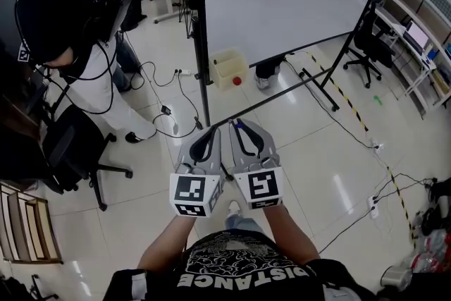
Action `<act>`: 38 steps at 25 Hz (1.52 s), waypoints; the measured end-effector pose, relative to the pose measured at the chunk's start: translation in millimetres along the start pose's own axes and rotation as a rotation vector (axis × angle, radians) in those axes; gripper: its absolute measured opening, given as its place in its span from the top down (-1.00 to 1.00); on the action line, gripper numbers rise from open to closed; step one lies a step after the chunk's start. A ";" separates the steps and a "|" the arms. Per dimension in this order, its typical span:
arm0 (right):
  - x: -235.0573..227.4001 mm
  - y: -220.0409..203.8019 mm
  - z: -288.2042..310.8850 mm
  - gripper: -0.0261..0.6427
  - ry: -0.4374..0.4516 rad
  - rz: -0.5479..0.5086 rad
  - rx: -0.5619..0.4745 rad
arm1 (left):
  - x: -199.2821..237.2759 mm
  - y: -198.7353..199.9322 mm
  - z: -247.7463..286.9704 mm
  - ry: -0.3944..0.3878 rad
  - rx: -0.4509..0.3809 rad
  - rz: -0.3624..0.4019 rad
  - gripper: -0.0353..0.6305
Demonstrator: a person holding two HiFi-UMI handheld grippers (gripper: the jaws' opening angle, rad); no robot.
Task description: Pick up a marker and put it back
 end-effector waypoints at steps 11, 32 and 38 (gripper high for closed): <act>-6.4 2.4 20.6 0.81 0.006 -0.003 -0.015 | 13.0 -2.8 16.3 0.009 0.010 -0.014 0.88; -35.6 0.8 101.8 0.81 0.050 -0.002 -0.058 | 58.1 -7.5 75.5 0.061 0.024 -0.024 0.88; -44.0 -0.8 122.5 0.81 0.063 0.001 -0.073 | 63.8 -8.9 91.9 0.067 0.020 -0.022 0.88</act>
Point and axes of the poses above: the fingertips, and each gripper's own axes: z forward along the fingers, x to its left, y out of its top, the point moved 3 cm from there along -z, backward along the fingers, and after that the axes turned 9 degrees about -y, right-handed, at the moved point
